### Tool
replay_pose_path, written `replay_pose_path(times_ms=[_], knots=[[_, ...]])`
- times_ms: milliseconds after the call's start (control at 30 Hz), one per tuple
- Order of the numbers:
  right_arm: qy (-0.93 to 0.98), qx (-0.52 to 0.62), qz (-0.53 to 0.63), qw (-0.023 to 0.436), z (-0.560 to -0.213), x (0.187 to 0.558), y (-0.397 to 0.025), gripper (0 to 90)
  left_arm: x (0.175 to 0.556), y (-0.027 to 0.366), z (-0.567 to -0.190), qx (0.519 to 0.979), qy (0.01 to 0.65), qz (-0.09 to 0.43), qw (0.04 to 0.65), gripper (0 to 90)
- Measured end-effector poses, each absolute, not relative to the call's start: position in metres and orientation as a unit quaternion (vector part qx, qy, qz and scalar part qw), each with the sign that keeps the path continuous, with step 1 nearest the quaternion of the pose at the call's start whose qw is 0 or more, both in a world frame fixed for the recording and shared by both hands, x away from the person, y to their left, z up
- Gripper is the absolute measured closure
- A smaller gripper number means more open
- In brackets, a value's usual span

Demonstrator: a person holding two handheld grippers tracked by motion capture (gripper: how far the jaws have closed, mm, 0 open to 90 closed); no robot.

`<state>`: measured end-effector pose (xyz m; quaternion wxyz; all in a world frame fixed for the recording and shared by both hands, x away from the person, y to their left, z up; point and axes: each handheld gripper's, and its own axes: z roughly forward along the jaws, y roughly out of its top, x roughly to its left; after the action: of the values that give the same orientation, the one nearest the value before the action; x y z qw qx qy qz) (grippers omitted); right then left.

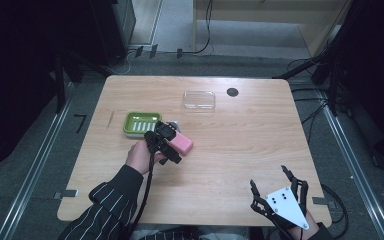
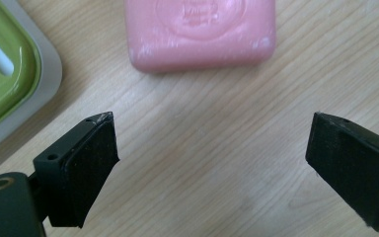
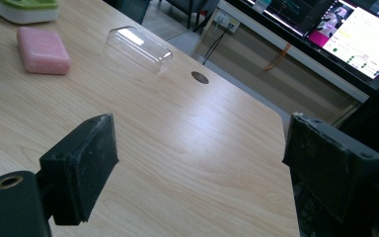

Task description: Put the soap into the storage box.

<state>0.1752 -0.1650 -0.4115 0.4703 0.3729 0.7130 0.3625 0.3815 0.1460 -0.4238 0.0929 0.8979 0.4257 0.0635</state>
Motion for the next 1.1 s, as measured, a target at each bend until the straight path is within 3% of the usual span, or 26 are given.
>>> replay_pose_path(times_ms=[1100], knots=[[0.712, 0.375, 0.364, 0.469, -0.412, 0.175, -0.166, 13.0, 0.423, 0.114, -0.439, 0.891, 0.440, 0.055, 0.099, 4.2]])
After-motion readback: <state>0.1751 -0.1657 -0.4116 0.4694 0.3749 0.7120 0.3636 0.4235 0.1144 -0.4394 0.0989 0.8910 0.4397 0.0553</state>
